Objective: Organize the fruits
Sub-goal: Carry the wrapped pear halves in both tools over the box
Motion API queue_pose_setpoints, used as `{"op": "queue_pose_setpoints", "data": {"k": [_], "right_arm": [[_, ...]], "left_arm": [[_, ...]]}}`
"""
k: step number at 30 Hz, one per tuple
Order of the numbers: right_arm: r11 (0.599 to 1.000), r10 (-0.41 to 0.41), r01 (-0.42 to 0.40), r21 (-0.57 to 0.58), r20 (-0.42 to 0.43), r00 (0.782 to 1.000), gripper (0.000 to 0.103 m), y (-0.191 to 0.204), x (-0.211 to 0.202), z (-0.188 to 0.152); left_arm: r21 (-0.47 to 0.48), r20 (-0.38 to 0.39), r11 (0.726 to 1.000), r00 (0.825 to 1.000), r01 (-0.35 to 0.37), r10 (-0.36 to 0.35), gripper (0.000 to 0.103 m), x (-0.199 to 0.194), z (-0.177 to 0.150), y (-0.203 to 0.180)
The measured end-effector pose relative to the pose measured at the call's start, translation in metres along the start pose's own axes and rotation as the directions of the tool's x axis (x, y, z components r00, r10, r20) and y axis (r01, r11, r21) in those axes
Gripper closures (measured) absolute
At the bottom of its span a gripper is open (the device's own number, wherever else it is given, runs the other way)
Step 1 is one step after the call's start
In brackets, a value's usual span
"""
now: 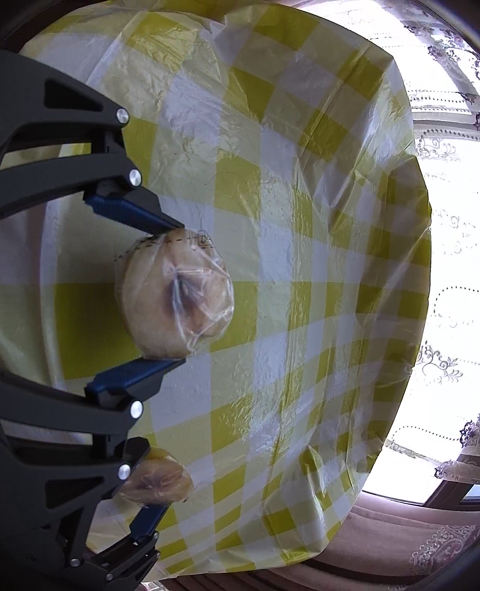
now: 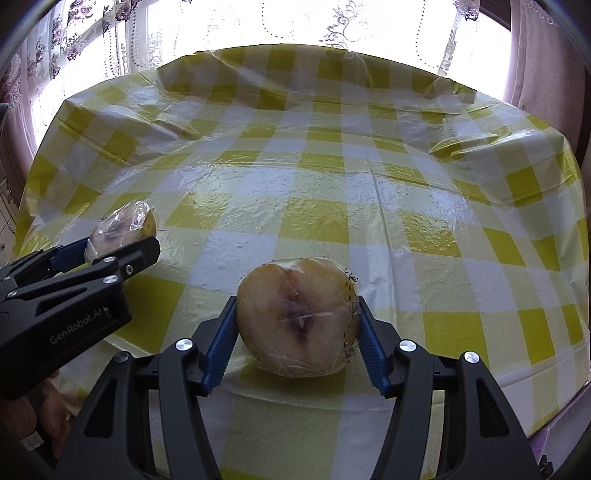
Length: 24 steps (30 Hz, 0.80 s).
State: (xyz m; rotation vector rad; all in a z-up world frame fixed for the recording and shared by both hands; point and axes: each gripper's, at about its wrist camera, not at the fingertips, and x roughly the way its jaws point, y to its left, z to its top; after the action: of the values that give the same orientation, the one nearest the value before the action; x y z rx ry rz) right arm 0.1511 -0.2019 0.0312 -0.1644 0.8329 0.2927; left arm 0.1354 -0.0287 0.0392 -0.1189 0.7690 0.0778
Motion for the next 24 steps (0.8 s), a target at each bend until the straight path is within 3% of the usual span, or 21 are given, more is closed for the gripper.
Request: {"op": "queue_pose_setpoints", "data": {"k": [7,24], "right_arm": [[1.000,-0.003,0.003,-0.002,0.024,1.000,0.044,0.002,-0.016,-0.017],[1.000,0.009,-0.009,0.004,0.029,1.000,0.044,0.004,-0.039,-0.046]], "left_arm": [[0.017,0.044,0.999,0.998,-0.038,0.038,0.039,-0.022,-0.017,-0.008],[0.079,0.038,0.995,0.997,-0.066,0.063,0.039,-0.054,-0.048,-0.028]]}}
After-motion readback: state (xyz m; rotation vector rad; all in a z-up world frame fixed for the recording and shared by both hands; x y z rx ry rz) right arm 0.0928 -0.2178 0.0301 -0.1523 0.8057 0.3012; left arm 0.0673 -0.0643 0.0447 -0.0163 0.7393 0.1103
